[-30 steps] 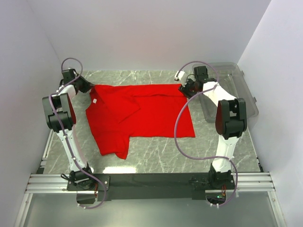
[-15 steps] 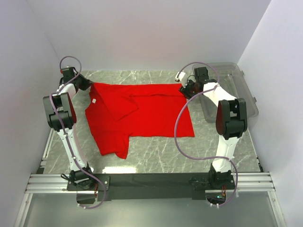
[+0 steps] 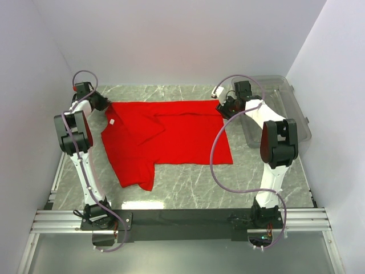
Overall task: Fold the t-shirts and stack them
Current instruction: Fold the tshirt
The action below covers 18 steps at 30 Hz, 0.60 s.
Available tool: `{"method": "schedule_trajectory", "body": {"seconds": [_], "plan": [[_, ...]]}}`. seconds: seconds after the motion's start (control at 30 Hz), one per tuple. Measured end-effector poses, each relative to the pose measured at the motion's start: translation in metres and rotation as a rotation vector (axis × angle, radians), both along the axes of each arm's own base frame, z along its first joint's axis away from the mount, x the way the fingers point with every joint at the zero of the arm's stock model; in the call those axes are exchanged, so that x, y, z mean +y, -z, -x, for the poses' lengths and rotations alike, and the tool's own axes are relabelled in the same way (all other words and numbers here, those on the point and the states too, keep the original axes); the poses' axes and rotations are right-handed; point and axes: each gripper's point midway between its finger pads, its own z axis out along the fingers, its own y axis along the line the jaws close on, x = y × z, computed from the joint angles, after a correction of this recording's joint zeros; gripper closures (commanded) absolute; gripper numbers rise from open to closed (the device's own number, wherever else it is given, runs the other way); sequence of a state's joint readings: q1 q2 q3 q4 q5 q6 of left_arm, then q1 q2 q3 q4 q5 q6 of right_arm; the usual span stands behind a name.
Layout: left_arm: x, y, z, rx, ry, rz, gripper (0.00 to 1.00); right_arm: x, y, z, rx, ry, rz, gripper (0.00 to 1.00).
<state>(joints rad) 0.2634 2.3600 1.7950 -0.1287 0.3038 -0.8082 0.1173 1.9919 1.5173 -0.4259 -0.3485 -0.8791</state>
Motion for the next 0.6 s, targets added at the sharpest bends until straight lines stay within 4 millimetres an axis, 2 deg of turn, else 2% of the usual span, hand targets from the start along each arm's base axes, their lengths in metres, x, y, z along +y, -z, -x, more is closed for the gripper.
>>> {"method": "schedule_trajectory", "body": {"seconds": [0.1,0.23,0.27,0.37,0.43,0.5,0.6], "plan": [[0.003,0.006,-0.001,0.019,-0.009,-0.006,0.96,0.000,-0.001,0.001,-0.001,0.000,-0.001,0.45],[0.009,0.005,-0.003,0.027,-0.014,-0.020,0.66,0.001,-0.004,0.004,-0.004,-0.003,-0.009,0.45],[0.012,0.003,-0.004,0.022,-0.017,-0.032,0.52,0.002,-0.005,0.005,-0.004,-0.005,-0.012,0.45],[0.023,-0.005,-0.006,0.001,-0.025,-0.073,0.29,0.004,-0.009,0.008,-0.011,-0.014,-0.025,0.45],[0.029,-0.012,-0.004,-0.005,-0.031,-0.112,0.25,0.006,-0.013,0.014,-0.012,-0.026,-0.040,0.45],[0.033,-0.026,0.005,-0.015,-0.029,-0.150,0.25,0.010,-0.019,0.021,-0.015,-0.046,-0.060,0.45],[0.030,-0.064,0.023,-0.067,-0.007,-0.184,0.28,0.018,-0.034,0.034,-0.032,-0.086,-0.100,0.45]]}}
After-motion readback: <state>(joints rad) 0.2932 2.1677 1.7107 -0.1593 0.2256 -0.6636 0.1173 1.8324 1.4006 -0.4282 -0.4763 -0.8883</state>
